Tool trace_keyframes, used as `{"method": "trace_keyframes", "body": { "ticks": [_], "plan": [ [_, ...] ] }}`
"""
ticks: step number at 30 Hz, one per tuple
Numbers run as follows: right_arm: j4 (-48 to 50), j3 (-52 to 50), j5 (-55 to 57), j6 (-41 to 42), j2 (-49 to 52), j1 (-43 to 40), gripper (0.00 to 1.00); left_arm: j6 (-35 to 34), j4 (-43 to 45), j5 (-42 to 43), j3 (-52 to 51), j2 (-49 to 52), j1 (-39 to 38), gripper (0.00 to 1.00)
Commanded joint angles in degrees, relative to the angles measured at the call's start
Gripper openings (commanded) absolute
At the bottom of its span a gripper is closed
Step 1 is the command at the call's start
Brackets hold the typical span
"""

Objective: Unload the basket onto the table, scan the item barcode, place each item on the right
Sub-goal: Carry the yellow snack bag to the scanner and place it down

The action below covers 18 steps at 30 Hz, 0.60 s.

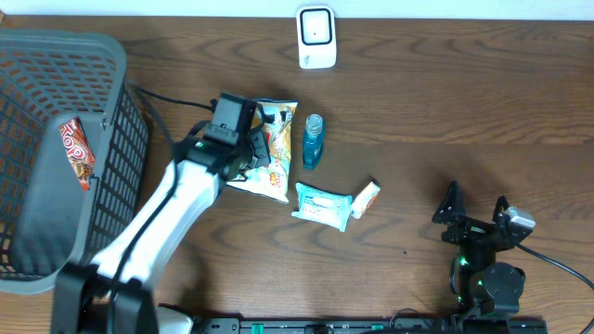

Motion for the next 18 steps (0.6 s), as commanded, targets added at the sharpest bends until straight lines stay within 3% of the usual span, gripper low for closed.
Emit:
{"method": "trace_keyframes", "body": {
  "ticks": [1,7,8,10,11,12,15,18],
  "plan": [
    [0.0,-0.2,-0.1,0.7,-0.2,-0.8,0.99,-6.6,1.2,-1.4,0.1,4.5,0.0,0.07],
    [0.0,-0.2,-0.1,0.7,-0.2,-0.8,0.99,-7.3,0.9,0.9,0.0,7.6,0.0,0.07],
    [0.0,-0.2,-0.1,0.7,-0.2,-0.8,0.99,-7.3,0.9,2.3,0.2,7.3,0.0,0.14],
    [0.0,-0.2,-0.1,0.7,-0.2,-0.8,0.99,-6.5,-0.2,3.2,1.0,6.5,0.0,0.4],
    [0.0,-0.2,-0.1,0.7,-0.2,-0.8,0.99,-6.1,-1.2,3.2,1.8,5.8,0.0,0.64],
    [0.0,-0.2,-0.1,0.7,-0.2,-0.8,0.99,-5.7,-2.6,3.2,2.9,4.9,0.1,0.77],
    [0.0,-0.2,-0.1,0.7,-0.2,-0.8,0.99,-3.3,-6.3,3.1,6.9,1.4,0.9,0.96],
    [0.0,-0.2,-0.1,0.7,-0.2,-0.8,0.99,-0.7,-11.0,1.6,12.5,-2.9,2.7,0.98]
  ]
}}
